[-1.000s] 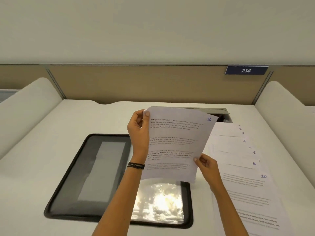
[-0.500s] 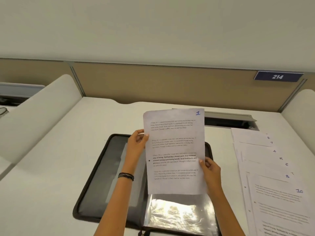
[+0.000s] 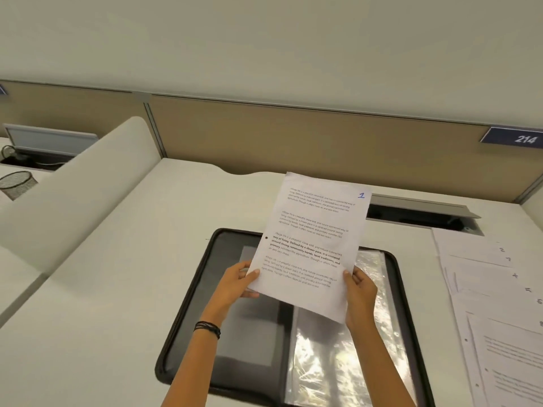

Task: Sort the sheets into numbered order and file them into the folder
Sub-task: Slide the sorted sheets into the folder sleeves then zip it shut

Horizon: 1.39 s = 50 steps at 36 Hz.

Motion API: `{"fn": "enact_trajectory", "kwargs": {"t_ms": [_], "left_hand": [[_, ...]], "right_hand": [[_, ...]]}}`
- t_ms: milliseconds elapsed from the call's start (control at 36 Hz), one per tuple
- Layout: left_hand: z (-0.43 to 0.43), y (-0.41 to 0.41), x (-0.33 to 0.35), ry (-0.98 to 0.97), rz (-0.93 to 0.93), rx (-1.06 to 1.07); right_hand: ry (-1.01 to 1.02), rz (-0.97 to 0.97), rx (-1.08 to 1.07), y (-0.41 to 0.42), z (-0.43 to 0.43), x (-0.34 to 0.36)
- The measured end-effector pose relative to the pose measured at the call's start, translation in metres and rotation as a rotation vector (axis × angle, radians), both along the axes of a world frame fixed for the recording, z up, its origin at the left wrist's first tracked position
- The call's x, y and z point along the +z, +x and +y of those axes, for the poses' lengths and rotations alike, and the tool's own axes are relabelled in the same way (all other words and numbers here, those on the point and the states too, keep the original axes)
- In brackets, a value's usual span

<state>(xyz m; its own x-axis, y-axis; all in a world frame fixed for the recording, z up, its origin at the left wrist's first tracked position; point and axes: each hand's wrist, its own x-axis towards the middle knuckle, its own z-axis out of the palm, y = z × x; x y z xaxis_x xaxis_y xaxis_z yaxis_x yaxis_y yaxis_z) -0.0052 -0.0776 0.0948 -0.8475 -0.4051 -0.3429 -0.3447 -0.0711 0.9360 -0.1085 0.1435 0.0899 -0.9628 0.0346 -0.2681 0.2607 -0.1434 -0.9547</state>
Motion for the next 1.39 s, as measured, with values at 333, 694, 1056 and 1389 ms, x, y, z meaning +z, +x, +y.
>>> {"fn": "enact_trajectory", "kwargs": {"t_ms": [333,694,1056,1389], "left_hand": [[-0.047,0.02,-0.011,0.237,0.074,0.221],[-0.109,0.049,-0.029,0.184,0.142,0.5],[-0.166,0.045,-0.056,-0.63,-0.111,0.188],[-0.211,0.022,-0.086,-0.809,-0.457,-0.035]], "right_hand": [[0.024,-0.057,0.049,0.007,-0.09,-0.017],[0.063,-0.088,0.247,0.017,-0.195,-0.029],[0.096,-0.12,0.526,0.015,-0.292,-0.03],[0.779,0.539,1.037,0.015,-0.337,-0.063]]}}
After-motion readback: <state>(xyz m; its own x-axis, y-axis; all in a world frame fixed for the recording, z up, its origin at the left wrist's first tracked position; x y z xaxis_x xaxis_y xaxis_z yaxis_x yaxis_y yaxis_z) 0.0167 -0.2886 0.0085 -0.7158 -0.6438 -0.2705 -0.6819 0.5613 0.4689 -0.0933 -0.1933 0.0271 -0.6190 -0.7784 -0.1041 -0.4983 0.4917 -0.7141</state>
